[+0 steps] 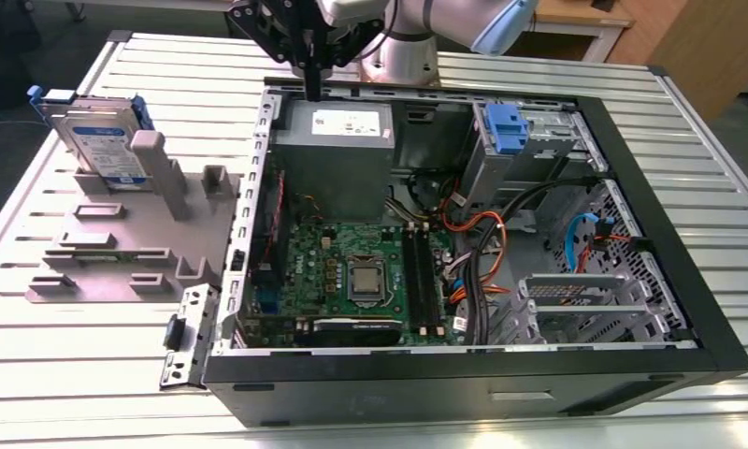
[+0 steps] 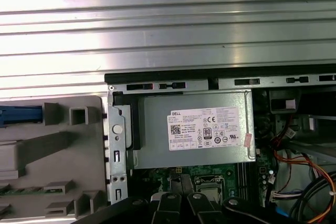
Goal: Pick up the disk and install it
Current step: 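Reach for the disk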
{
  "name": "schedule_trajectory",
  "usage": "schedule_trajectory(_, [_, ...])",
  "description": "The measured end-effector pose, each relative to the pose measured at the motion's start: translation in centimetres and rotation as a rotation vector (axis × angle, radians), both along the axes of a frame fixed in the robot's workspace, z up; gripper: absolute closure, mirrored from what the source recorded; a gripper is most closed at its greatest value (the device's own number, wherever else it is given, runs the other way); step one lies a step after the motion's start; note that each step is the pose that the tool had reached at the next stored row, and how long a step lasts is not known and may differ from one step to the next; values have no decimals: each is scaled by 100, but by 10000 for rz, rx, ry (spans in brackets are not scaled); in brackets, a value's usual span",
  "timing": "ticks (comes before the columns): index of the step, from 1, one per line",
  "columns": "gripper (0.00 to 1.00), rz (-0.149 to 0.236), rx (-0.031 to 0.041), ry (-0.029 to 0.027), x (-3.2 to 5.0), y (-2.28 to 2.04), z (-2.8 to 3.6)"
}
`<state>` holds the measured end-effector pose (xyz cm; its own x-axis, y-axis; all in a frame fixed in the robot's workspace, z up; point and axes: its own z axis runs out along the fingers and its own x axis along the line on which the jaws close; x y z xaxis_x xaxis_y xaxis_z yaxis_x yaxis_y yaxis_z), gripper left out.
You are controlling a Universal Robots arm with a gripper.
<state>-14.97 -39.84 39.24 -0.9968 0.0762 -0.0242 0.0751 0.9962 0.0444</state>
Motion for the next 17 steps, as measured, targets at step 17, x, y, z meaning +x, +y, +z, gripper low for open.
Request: schedule_trajectory(17, [89, 0, 0, 0, -45, 0, -2])
